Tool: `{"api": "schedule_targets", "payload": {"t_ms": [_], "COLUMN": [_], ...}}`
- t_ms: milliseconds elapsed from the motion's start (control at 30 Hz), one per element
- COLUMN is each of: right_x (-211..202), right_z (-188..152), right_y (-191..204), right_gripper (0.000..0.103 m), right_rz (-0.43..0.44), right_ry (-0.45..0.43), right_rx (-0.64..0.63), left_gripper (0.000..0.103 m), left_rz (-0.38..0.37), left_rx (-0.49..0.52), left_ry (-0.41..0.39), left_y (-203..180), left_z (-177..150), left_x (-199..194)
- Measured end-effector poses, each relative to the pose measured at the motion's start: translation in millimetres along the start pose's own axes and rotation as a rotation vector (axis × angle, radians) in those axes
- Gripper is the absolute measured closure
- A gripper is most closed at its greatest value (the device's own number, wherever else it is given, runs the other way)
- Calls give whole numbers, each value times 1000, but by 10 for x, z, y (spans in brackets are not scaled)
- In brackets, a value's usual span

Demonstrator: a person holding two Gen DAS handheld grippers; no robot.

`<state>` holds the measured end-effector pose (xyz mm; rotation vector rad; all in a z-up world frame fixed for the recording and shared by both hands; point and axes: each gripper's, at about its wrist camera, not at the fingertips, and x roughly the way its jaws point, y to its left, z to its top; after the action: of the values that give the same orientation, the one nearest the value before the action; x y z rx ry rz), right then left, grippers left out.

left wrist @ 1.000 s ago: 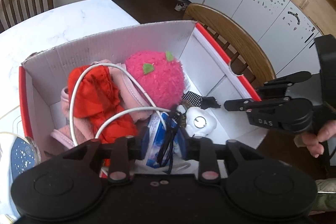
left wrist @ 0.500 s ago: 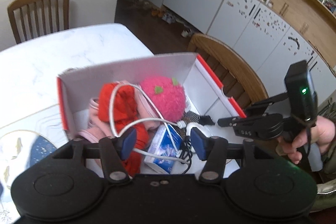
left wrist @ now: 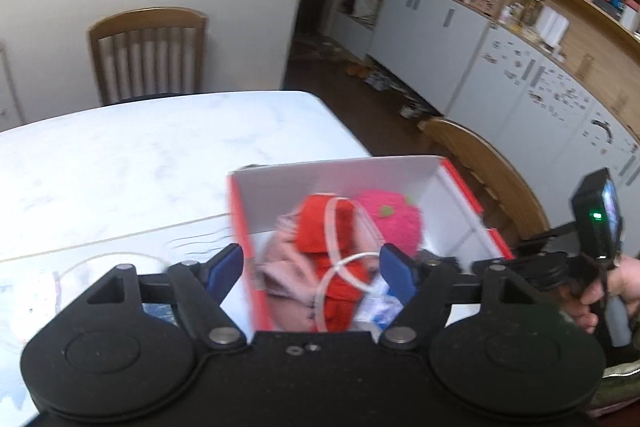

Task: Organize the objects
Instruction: 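Lower the black cable into the box and open the left gripper, then move the left gripper to the white printed cloth pouch on the mat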

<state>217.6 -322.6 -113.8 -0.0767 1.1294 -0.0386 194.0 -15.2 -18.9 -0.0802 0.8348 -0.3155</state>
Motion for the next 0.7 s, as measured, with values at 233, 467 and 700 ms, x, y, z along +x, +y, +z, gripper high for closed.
{"api": "schedule_targets", "payload": {"t_ms": [233,467,700], "right_x": [6,13,20], "right_z": [19,32,51], "right_y": [43,66,82], "right_gripper": [92,92,92], "right_rz": [-17,-30,-41], "right_ry": [9,17,26], "right_rx": [-1,4,11], "left_gripper": [6,1,1], "left_rz": [98,216,367], "left_rx": [-70,-192,-286], "left_ry": [-20,-33,11], "left_y": [463,1129,1892], "left_z": [-41,-35,-59], "left_x": [-123,-256,-246]}}
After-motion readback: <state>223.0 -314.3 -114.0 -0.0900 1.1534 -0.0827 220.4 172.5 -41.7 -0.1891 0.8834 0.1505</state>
